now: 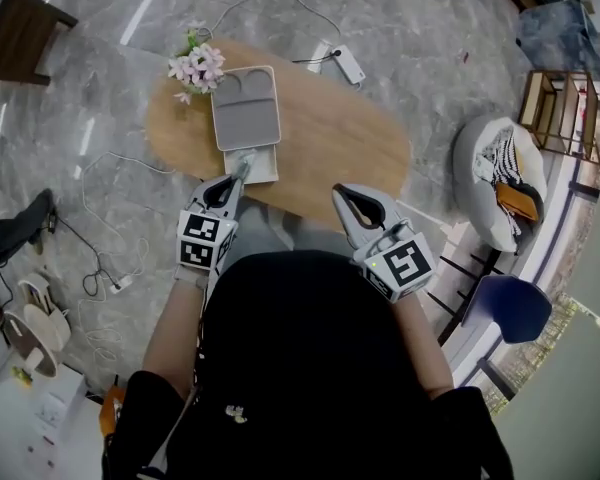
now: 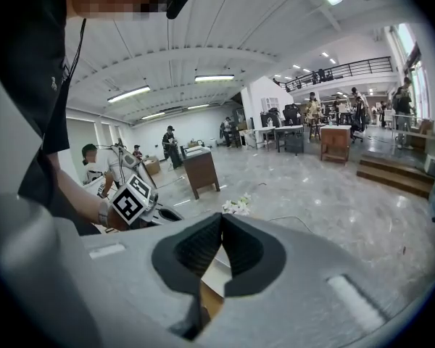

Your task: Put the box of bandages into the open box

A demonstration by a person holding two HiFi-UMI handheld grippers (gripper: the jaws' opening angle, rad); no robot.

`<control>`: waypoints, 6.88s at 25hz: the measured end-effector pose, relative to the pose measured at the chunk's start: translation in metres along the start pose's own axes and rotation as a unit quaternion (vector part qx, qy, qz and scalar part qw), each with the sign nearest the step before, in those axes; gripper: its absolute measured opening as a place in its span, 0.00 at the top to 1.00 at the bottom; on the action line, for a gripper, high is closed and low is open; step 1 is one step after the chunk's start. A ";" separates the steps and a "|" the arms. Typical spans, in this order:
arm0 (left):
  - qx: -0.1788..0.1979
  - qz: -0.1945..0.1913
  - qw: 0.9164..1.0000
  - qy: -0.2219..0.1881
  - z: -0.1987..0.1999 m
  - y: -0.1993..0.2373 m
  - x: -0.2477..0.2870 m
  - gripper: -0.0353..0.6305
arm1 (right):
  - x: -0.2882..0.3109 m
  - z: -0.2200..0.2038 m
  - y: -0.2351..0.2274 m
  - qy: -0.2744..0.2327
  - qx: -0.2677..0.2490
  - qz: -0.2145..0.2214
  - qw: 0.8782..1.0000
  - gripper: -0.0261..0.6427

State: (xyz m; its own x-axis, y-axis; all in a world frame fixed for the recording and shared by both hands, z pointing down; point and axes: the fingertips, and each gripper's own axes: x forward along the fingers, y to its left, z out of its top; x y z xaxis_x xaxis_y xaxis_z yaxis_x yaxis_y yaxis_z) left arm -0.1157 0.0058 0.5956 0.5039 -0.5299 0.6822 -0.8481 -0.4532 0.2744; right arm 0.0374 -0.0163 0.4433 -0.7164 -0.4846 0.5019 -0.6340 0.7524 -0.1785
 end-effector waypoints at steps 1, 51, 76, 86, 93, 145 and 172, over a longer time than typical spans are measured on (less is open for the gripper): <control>0.004 -0.003 1.000 0.008 -0.005 0.004 0.004 0.92 | 0.002 -0.001 0.003 0.002 0.002 -0.002 1.000 0.96; 0.169 -0.118 0.920 0.333 -0.235 0.093 0.241 0.85 | -0.011 -0.108 0.009 0.124 0.200 -0.193 0.952 0.96; 0.156 -0.087 0.927 0.328 -0.194 0.072 0.198 0.78 | -0.014 -0.088 0.004 0.048 0.180 -0.150 0.971 0.96; 0.109 -0.022 0.953 0.280 -0.134 0.053 0.153 0.90 | -0.020 -0.059 -0.020 0.018 0.160 -0.105 0.981 0.96; 0.065 -0.013 0.969 0.237 -0.093 0.021 0.128 0.92 | -0.027 -0.039 -0.035 -0.001 0.132 -0.079 0.988 0.96; 0.088 0.038 0.965 -0.243 0.218 -0.088 -0.168 0.92 | -0.058 0.120 0.003 -0.144 -0.005 0.050 0.988 0.97; 0.094 0.037 0.966 -0.239 0.226 -0.091 -0.171 0.92 | -0.071 0.150 0.008 -0.144 -0.047 0.048 0.987 0.97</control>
State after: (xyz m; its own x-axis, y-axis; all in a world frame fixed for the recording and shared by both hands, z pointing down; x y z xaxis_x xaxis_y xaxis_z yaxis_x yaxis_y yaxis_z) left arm -0.0875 -0.0238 0.3008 0.4993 -0.8157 0.2920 -0.8625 -0.5000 0.0781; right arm 0.0401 -0.0427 0.2793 -0.8330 -0.5061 0.2235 -0.5398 0.8320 -0.1281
